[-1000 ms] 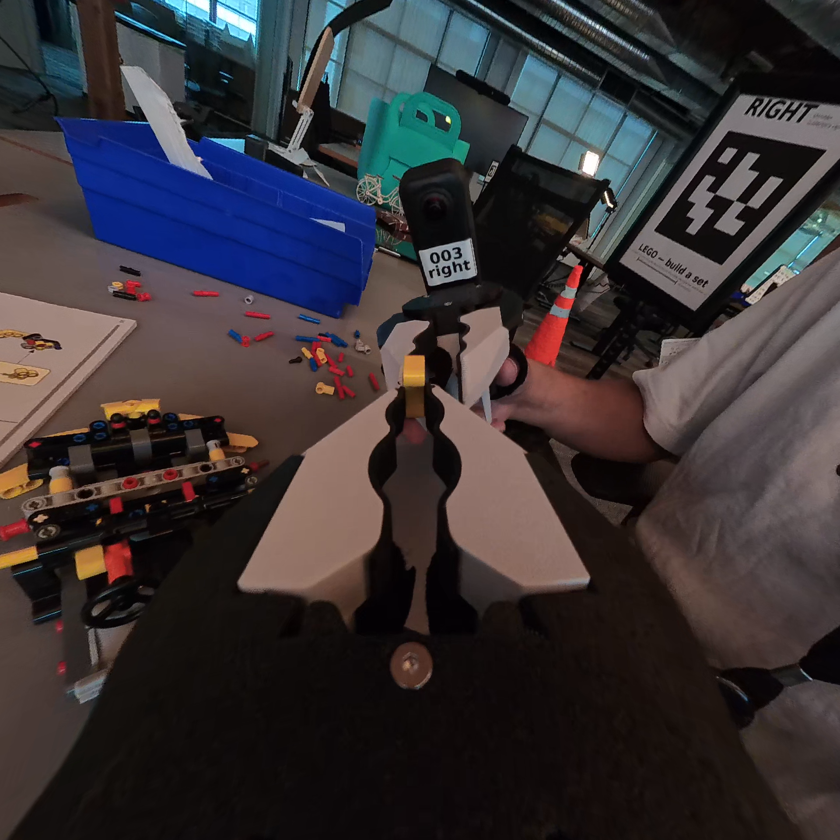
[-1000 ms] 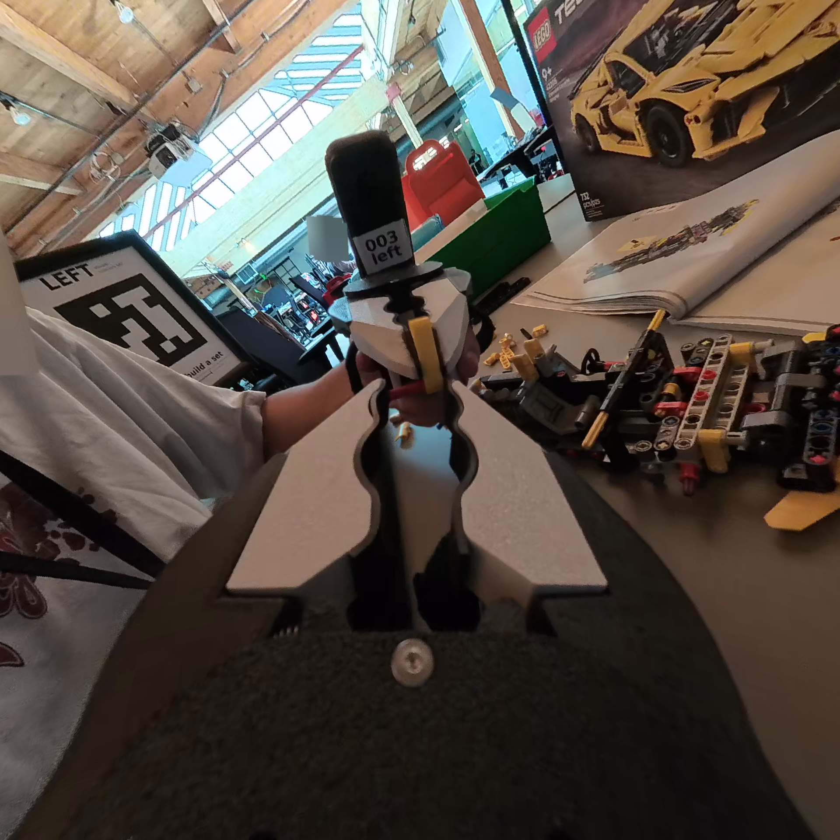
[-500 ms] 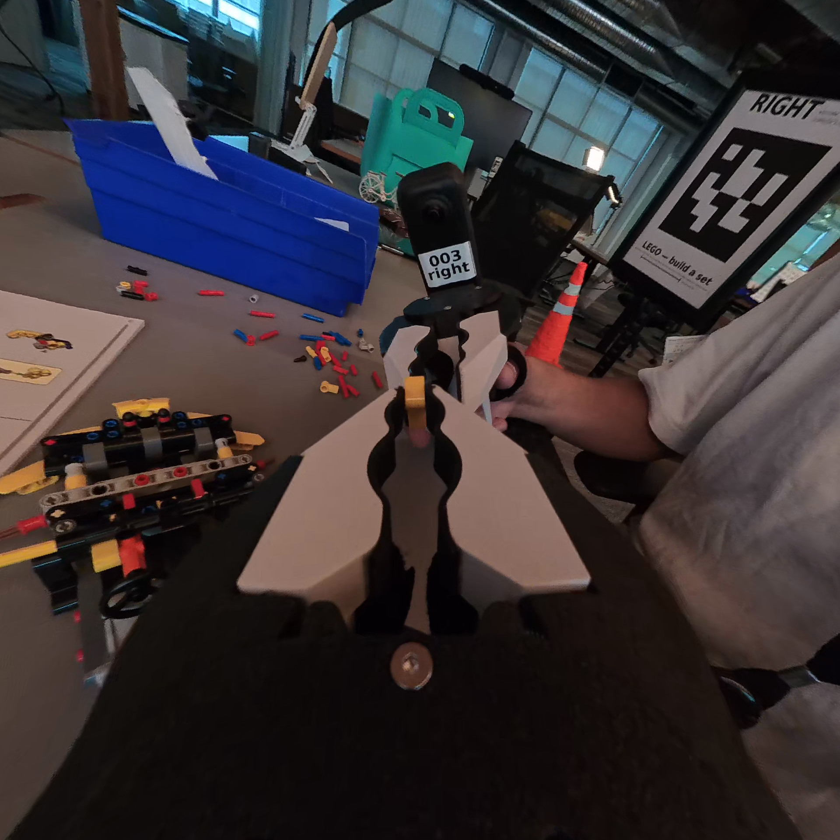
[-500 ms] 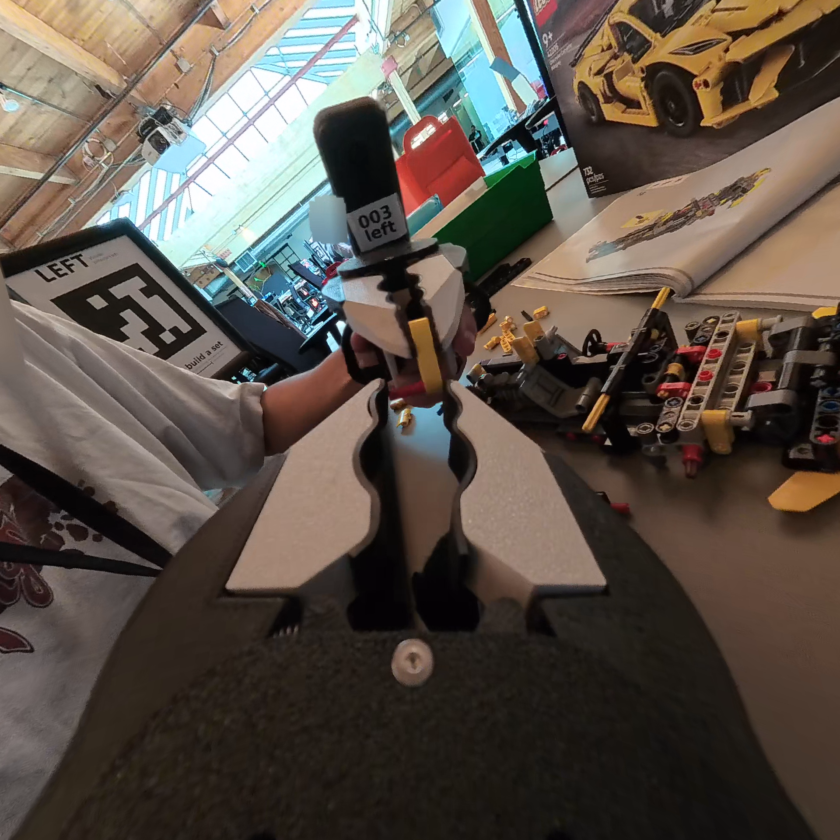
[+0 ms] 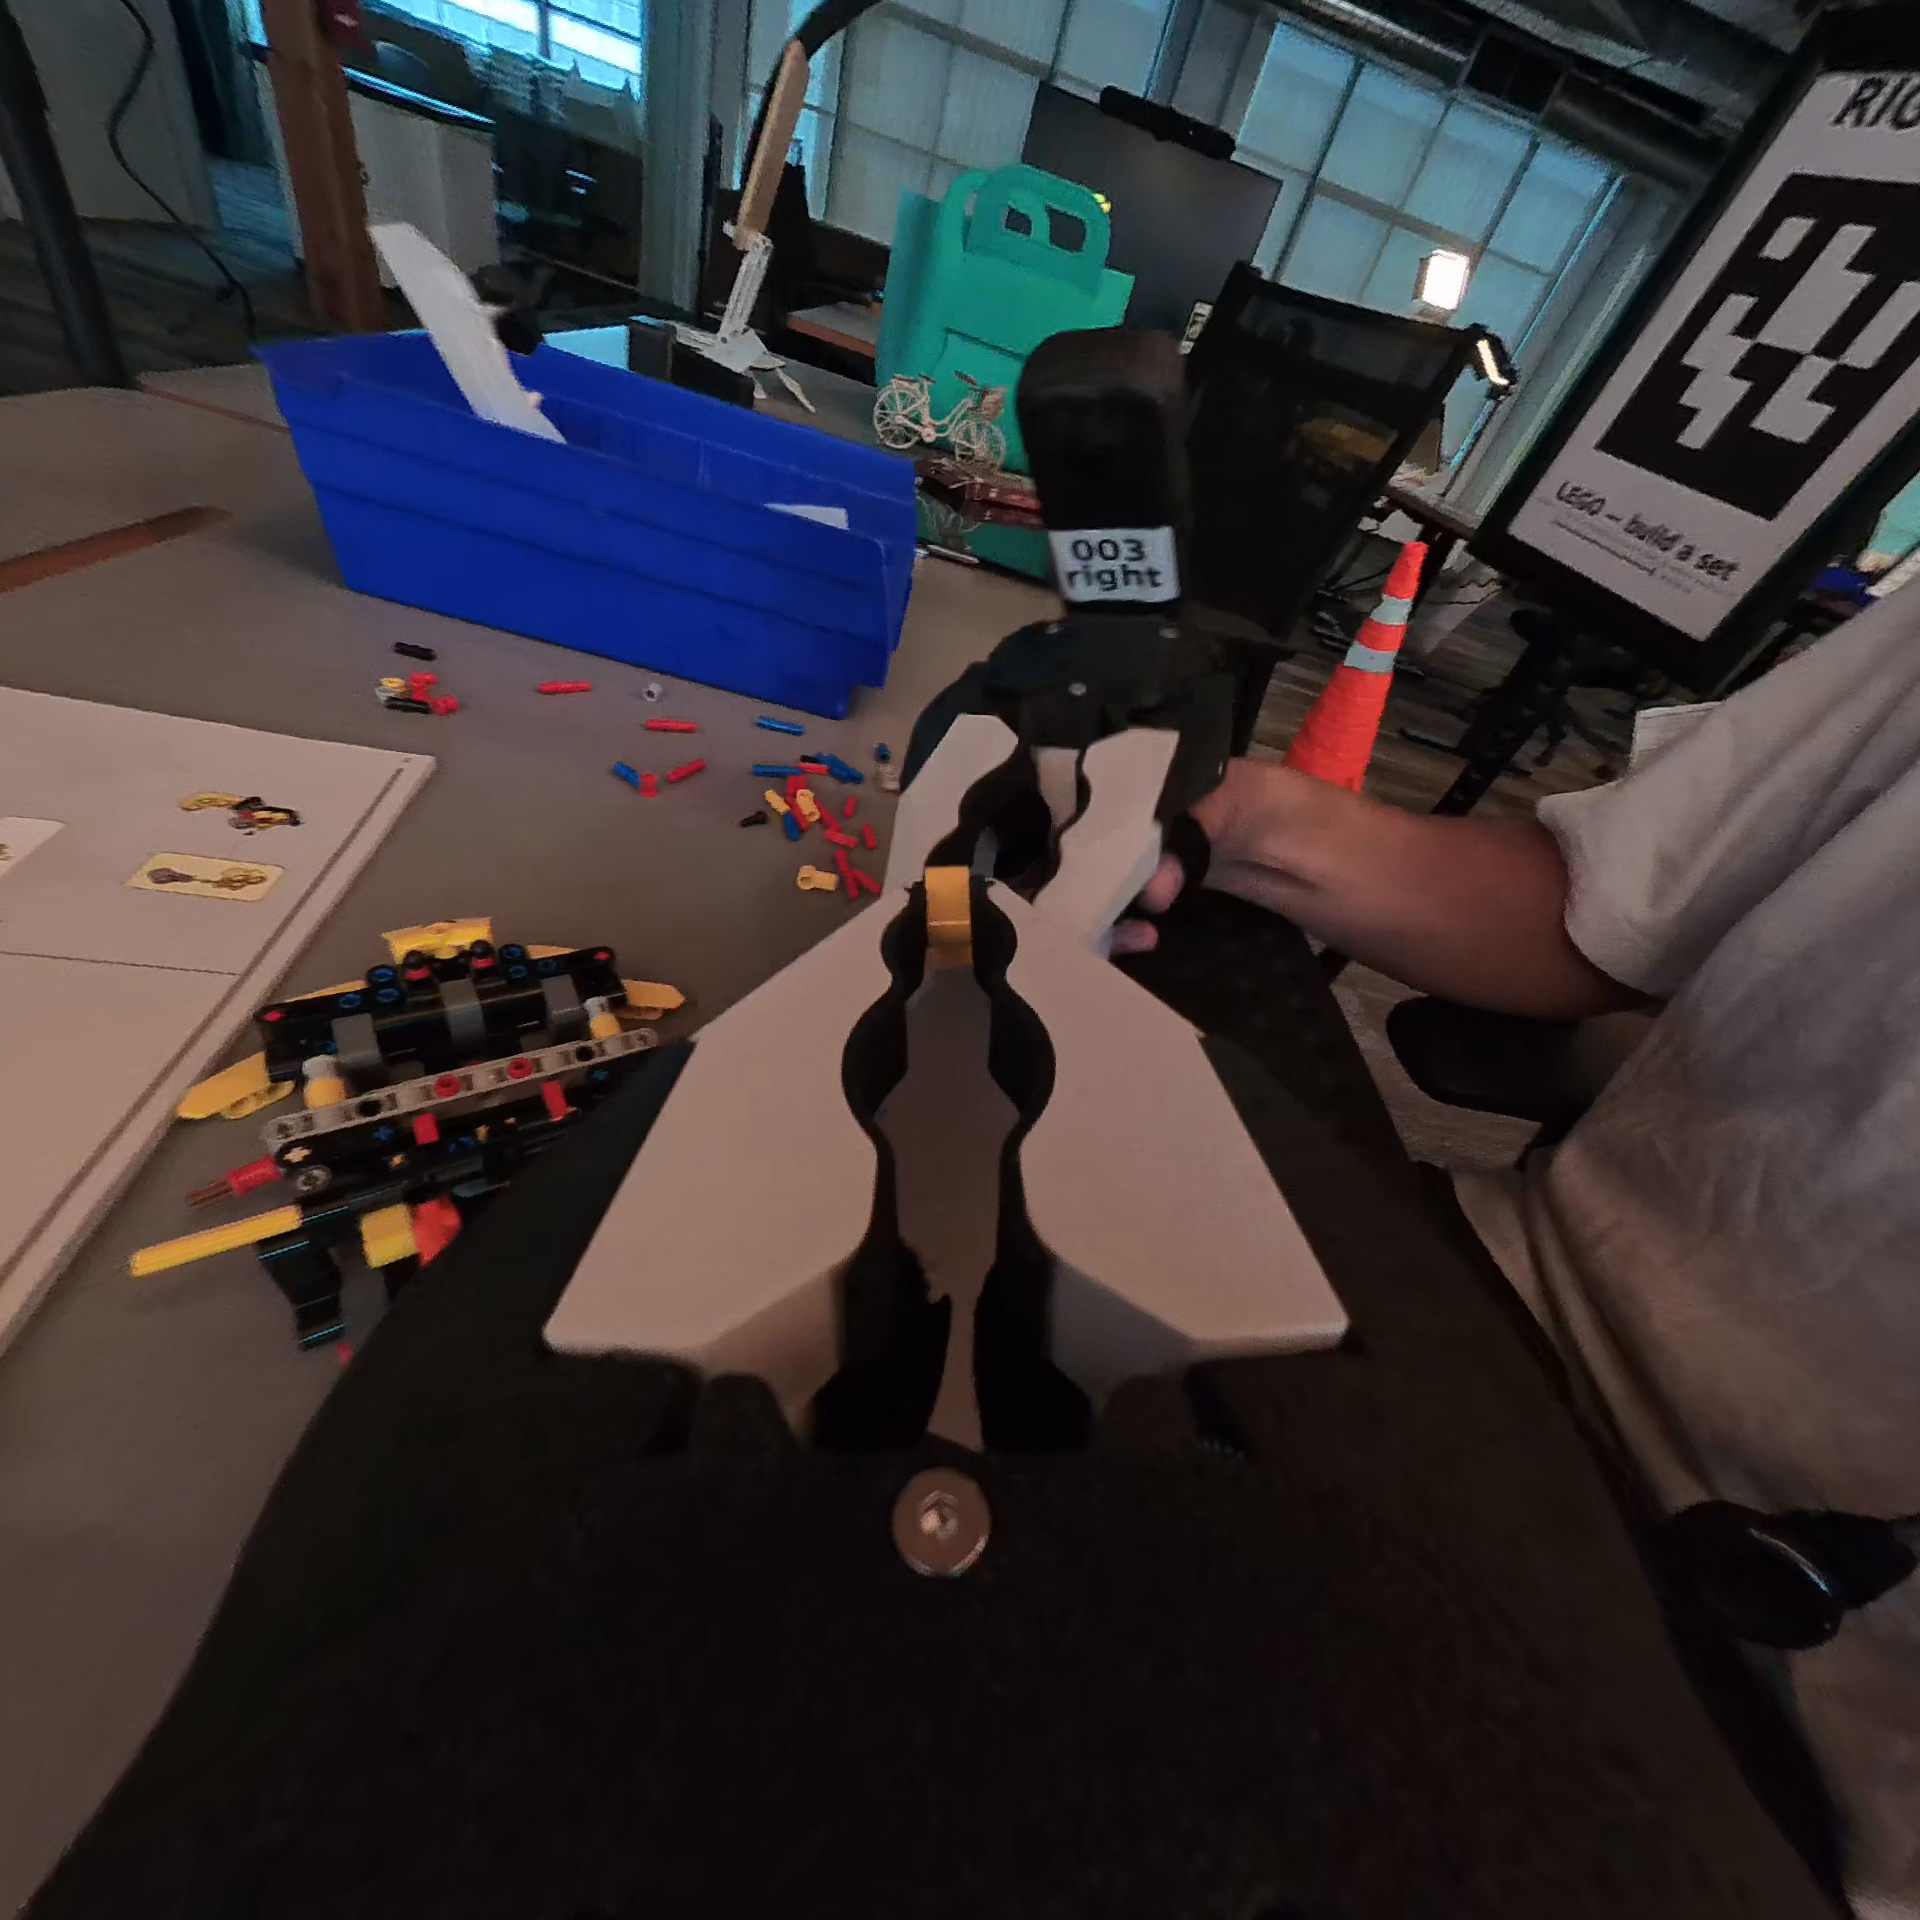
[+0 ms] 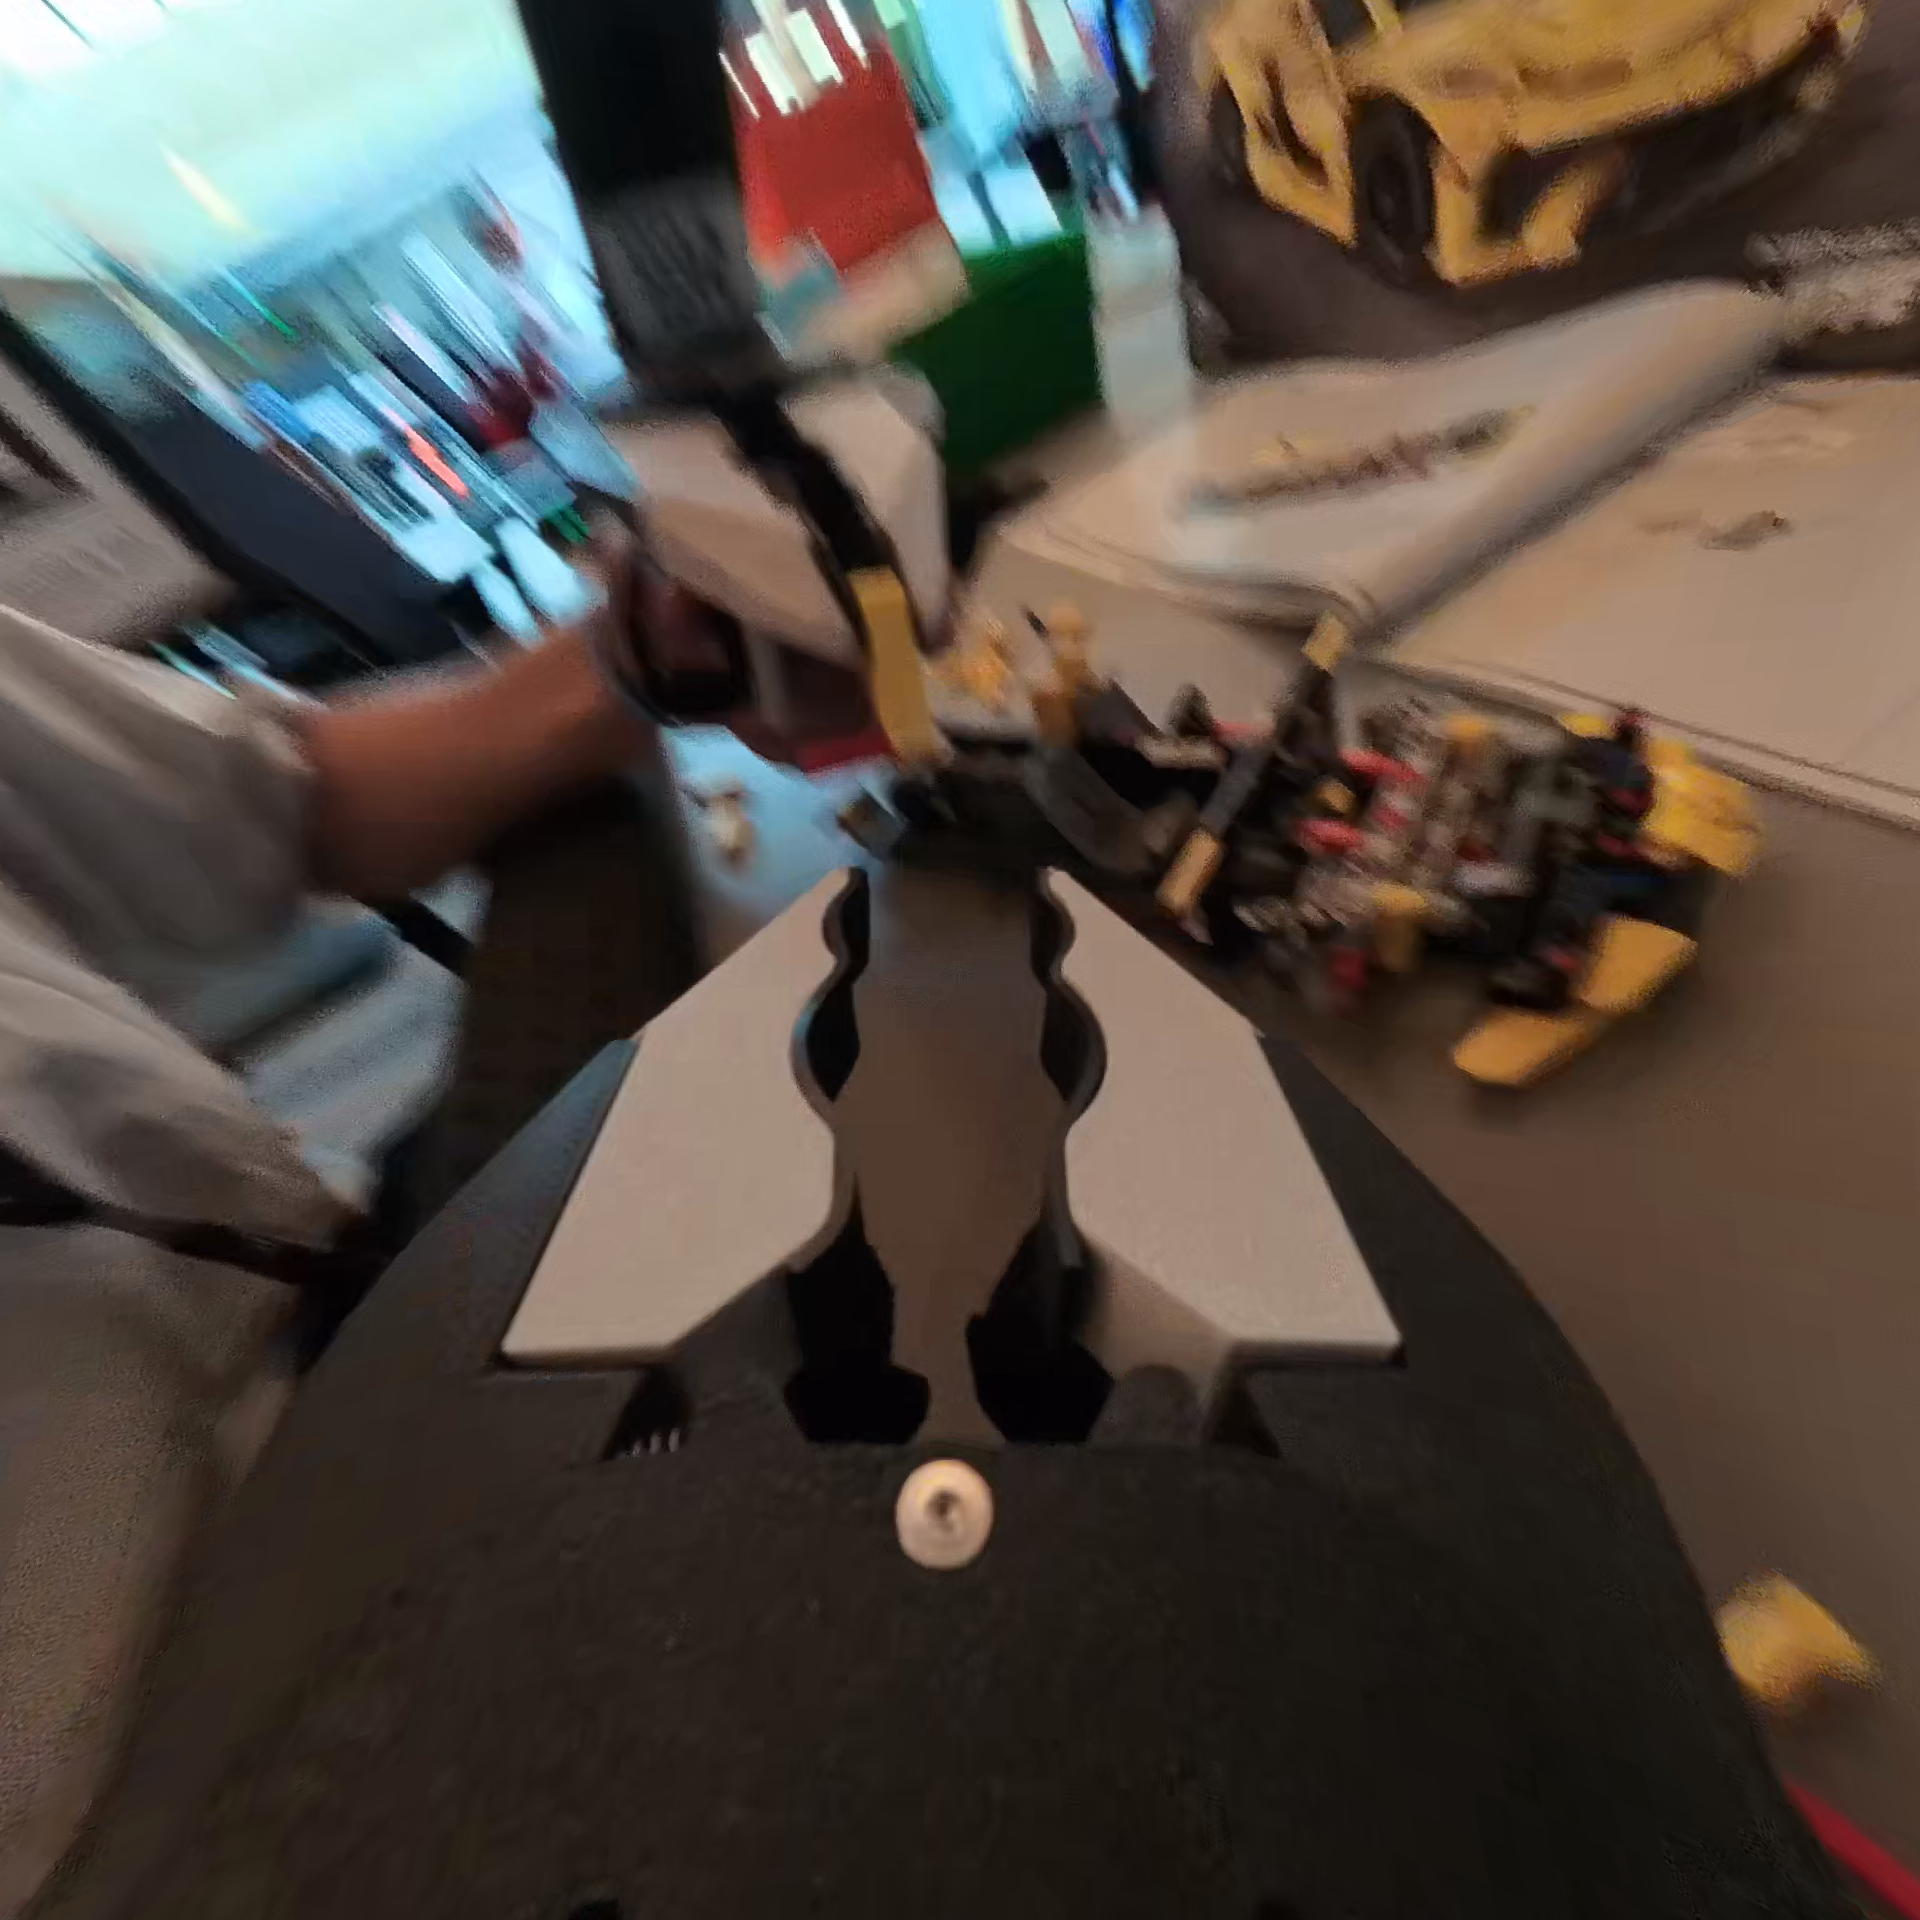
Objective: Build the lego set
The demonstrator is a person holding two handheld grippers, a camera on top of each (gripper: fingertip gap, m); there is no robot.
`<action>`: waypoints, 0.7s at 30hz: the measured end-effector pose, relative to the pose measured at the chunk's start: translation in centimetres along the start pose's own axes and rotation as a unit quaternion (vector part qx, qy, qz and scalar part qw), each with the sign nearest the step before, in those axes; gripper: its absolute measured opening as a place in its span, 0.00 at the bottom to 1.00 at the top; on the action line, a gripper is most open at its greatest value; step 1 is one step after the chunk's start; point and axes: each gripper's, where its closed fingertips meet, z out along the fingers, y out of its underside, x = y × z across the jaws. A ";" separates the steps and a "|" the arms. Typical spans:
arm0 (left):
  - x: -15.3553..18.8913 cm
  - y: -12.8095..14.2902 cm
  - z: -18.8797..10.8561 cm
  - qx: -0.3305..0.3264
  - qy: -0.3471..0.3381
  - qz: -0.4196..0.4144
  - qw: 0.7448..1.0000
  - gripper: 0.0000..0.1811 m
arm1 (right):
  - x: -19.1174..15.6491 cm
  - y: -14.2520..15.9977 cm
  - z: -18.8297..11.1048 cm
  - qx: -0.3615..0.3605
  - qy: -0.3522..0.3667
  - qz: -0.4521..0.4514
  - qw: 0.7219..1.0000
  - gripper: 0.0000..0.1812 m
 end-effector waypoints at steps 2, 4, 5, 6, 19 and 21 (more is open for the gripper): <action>-0.8 0.0 -0.3 -0.004 -0.020 0.001 1.000 0.05 | 2.7 3.2 0.1 -0.129 0.094 -0.053 0.986 0.16; -1.5 0.4 -0.4 -0.014 -0.038 0.000 0.999 0.05 | 4.0 5.1 0.2 -0.219 0.138 -0.089 0.962 0.15; -1.7 0.5 -0.3 -0.017 -0.042 -0.001 0.999 0.05 | 4.2 5.5 0.4 -0.242 0.145 -0.094 0.955 0.15; -1.8 0.7 -0.3 -0.019 -0.042 -0.003 0.999 0.05 | 4.4 5.7 0.6 -0.254 0.149 -0.094 0.951 0.13; -2.3 0.0 -0.9 -0.008 -0.056 -0.010 0.998 0.05 | 5.3 6.4 -0.1 -0.282 0.142 -0.074 0.946 0.07; -2.4 0.1 -0.8 -0.009 -0.058 -0.008 0.998 0.05 | 5.4 6.5 -0.3 -0.283 0.144 -0.074 0.945 0.07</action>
